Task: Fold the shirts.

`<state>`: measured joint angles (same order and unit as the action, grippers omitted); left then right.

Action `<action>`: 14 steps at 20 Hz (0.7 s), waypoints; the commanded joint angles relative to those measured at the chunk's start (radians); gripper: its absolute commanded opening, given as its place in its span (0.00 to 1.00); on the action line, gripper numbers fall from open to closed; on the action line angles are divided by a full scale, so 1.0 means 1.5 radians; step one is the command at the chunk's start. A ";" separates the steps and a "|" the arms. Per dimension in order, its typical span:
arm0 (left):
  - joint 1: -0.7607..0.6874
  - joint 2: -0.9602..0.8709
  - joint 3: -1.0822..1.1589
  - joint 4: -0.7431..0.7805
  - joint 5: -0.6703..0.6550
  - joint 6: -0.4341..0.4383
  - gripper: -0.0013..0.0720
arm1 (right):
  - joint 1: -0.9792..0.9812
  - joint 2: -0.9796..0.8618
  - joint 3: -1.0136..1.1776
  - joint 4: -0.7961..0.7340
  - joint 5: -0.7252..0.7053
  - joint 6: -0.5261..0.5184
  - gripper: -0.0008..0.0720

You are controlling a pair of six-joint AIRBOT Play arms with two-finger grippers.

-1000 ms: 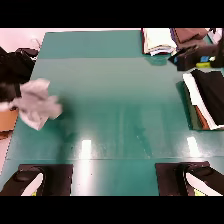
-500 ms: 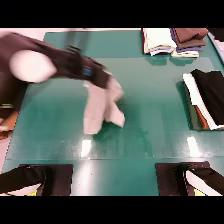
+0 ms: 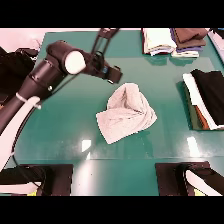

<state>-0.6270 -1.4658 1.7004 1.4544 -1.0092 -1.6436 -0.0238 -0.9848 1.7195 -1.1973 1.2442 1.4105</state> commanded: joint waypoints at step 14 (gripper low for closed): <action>0.100 -0.258 -0.061 -0.310 -0.008 0.106 0.35 | 0.008 -0.002 -0.015 0.000 0.026 0.003 0.03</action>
<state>-0.4686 -1.8301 1.6131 1.0122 -1.0397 -1.5043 -0.0067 -0.9913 1.7130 -1.1973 1.2659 1.4136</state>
